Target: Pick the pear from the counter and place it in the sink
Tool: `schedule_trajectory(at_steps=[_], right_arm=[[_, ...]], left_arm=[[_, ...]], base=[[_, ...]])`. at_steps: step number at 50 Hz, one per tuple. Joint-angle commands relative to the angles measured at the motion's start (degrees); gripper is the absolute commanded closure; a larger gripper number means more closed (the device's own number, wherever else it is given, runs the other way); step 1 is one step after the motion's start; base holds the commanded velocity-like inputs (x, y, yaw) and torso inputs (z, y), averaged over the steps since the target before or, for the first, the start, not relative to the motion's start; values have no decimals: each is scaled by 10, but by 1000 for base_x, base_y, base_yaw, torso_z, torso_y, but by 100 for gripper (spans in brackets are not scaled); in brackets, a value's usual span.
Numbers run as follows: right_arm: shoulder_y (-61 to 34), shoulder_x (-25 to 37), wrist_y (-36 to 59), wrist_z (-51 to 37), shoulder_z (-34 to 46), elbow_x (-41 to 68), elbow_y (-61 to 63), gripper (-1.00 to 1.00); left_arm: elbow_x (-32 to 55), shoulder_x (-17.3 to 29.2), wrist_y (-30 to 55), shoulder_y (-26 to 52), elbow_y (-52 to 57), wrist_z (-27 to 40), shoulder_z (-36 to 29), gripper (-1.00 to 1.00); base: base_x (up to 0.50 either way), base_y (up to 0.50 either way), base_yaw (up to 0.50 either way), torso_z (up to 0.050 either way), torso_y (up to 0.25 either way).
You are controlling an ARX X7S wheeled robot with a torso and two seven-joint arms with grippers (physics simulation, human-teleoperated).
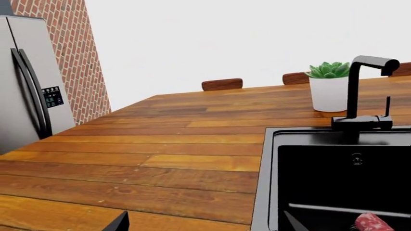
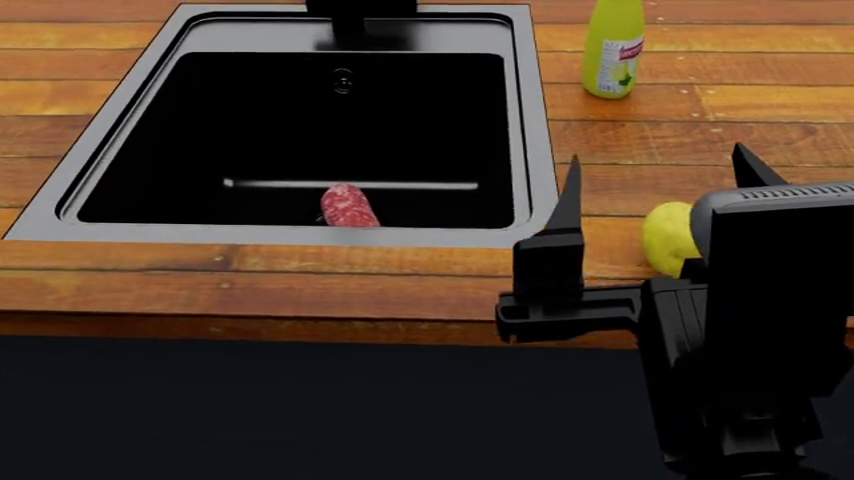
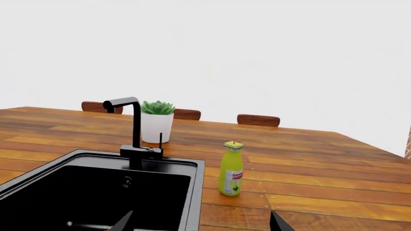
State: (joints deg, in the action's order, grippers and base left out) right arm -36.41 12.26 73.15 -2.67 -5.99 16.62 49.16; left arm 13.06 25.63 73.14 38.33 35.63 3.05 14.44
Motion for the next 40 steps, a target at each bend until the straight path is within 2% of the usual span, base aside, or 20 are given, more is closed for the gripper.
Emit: schedule_trajectory(at_steps=[1, 20, 37, 40], right_arm=[[-2, -6, 12, 3, -15, 14, 9, -100], [1, -17, 17, 7, -41, 34, 11, -100], [5, -17, 21, 5, -44, 45, 16, -100], [10, -14, 18, 1, -41, 43, 19, -100]], left_arm=[[2, -2, -1, -3, -2, 2, 0, -100], [4, -5, -9, -10, -8, 4, -4, -100], [7, -5, -10, -12, -8, 5, -3, -100], [7, -6, -13, -15, -10, 5, -4, -100]], base=[[359, 426, 0, 0, 0], [413, 349, 0, 0, 0], [463, -64, 0, 0, 1], [118, -39, 0, 0, 0]])
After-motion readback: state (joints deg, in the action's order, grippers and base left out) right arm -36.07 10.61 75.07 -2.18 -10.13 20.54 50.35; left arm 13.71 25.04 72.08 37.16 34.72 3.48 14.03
